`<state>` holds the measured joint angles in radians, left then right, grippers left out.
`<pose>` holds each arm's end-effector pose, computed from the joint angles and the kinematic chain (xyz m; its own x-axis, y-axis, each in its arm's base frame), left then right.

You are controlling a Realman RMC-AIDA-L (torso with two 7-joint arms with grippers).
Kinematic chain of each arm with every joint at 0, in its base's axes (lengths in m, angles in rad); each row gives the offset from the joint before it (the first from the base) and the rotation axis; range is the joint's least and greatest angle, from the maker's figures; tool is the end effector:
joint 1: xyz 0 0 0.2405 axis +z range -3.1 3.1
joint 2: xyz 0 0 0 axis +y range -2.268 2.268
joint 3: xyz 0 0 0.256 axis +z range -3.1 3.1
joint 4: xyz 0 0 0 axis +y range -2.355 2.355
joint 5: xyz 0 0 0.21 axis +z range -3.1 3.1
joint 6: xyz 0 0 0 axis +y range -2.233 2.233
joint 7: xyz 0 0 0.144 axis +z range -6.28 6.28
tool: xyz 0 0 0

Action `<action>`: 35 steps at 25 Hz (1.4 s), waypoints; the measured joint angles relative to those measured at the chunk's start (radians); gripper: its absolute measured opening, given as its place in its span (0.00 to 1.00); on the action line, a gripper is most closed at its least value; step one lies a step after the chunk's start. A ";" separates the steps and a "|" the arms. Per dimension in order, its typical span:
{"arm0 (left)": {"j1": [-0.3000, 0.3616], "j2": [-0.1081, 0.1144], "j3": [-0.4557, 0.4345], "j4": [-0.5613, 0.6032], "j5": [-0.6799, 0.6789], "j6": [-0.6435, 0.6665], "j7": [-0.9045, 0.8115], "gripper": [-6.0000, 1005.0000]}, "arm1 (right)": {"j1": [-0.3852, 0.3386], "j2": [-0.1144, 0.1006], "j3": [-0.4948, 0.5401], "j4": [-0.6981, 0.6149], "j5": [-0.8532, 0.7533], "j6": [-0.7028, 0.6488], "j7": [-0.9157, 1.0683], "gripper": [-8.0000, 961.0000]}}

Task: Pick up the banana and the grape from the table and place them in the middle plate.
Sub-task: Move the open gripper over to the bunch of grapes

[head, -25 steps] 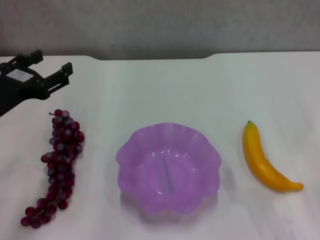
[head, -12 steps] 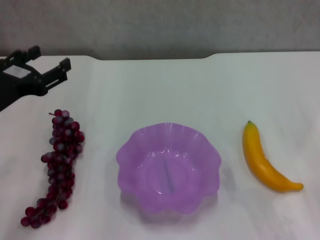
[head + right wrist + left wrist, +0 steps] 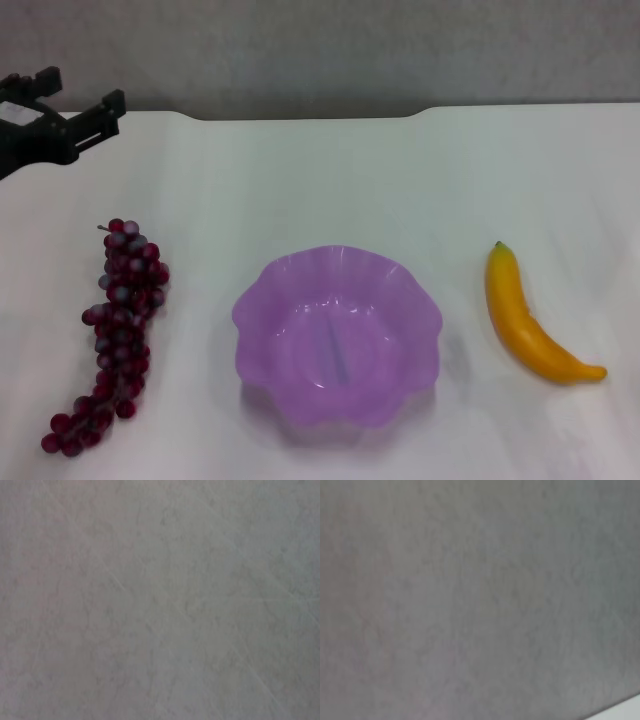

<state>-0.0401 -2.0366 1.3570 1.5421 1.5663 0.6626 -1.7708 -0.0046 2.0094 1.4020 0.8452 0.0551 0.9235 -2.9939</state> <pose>-0.2150 0.3437 0.1055 0.7904 0.0811 0.6072 0.5743 -0.4429 -0.6885 0.3151 0.2936 0.0449 0.7831 0.1638 -0.5999 -0.5801 -0.1554 -0.7996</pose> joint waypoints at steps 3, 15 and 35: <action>-0.005 0.000 0.005 0.083 0.199 0.004 -0.214 0.80 | 0.000 0.000 0.000 0.000 0.000 0.000 0.000 0.88; -0.145 0.006 0.045 0.231 0.921 0.240 -0.889 0.80 | 0.000 0.000 0.000 0.000 0.000 0.000 0.000 0.88; -0.373 0.007 0.042 0.062 1.237 0.558 -1.107 0.74 | 0.005 0.000 0.000 0.010 -0.023 -0.008 0.004 0.87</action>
<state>-0.4131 -2.0295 1.3985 1.6040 2.8034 1.2206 -2.8776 0.0001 2.0094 1.4021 0.8547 0.0320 0.9150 -2.9897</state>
